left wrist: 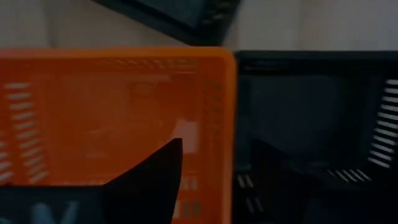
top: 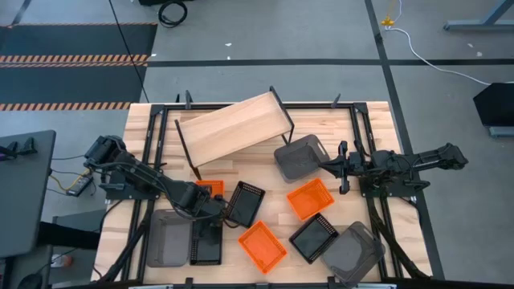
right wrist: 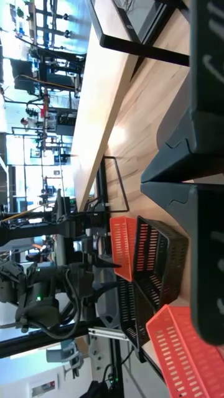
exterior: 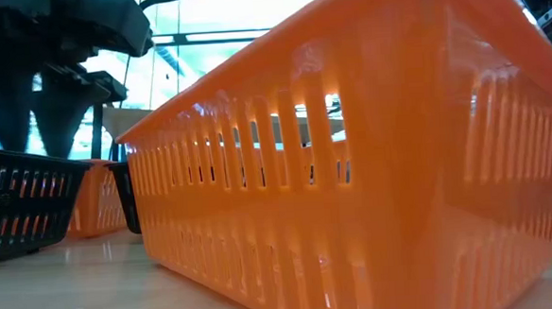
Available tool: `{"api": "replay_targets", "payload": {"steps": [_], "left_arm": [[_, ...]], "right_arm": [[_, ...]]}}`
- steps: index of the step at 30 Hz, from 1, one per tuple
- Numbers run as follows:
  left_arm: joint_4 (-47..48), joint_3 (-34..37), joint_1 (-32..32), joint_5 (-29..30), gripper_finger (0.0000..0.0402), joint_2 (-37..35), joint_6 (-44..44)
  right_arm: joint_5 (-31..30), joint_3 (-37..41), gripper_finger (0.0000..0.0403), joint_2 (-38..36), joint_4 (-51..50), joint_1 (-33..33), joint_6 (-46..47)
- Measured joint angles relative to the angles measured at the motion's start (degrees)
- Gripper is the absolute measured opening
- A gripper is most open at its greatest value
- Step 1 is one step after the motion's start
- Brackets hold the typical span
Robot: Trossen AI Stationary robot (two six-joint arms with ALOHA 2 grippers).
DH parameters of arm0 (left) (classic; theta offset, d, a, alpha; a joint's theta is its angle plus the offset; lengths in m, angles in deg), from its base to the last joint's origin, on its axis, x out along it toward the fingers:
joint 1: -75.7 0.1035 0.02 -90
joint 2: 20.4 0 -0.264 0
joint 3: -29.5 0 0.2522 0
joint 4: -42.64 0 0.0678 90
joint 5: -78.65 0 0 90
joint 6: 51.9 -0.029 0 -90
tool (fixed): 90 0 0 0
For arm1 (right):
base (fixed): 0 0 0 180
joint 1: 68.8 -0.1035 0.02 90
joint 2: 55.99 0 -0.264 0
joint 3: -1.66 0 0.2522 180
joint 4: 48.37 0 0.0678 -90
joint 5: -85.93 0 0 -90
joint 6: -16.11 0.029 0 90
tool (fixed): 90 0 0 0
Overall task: Stack baskets on shelf by color
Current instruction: Put the top left orange bin on the shelf
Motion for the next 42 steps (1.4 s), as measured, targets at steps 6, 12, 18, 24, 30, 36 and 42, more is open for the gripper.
{"api": "replay_targets", "payload": {"steps": [6,12,18,24,30,36,42], "left_arm": [[-0.68,0.02,2.21,4.47,0.0184,0.00,-0.42],[-4.18,0.02,4.72,4.47,0.0183,0.00,-0.42],[-6.39,0.02,7.65,4.46,0.0181,0.00,3.56],[-5.55,0.02,10.54,3.30,0.0176,0.00,8.03],[-5.56,0.02,11.16,2.96,0.0172,0.01,9.55],[-7.70,-0.05,10.97,2.61,0.0172,3.26,10.58],[-7.33,0.04,10.92,-0.09,0.0172,7.63,9.27]], "right_arm": [[0.00,0.00,0.0012,0.00,0.25,0.01,0.00],[0.00,0.00,0.0012,0.00,0.25,0.00,0.00],[0.00,0.00,0.0012,0.00,0.25,0.01,0.00],[0.00,0.00,0.0012,0.00,0.23,0.00,0.00],[0.00,0.00,0.0012,0.00,0.25,0.00,0.00],[0.00,0.00,0.0012,0.00,0.26,0.00,0.00],[0.02,0.00,0.0012,0.00,0.75,0.02,0.00]]}}
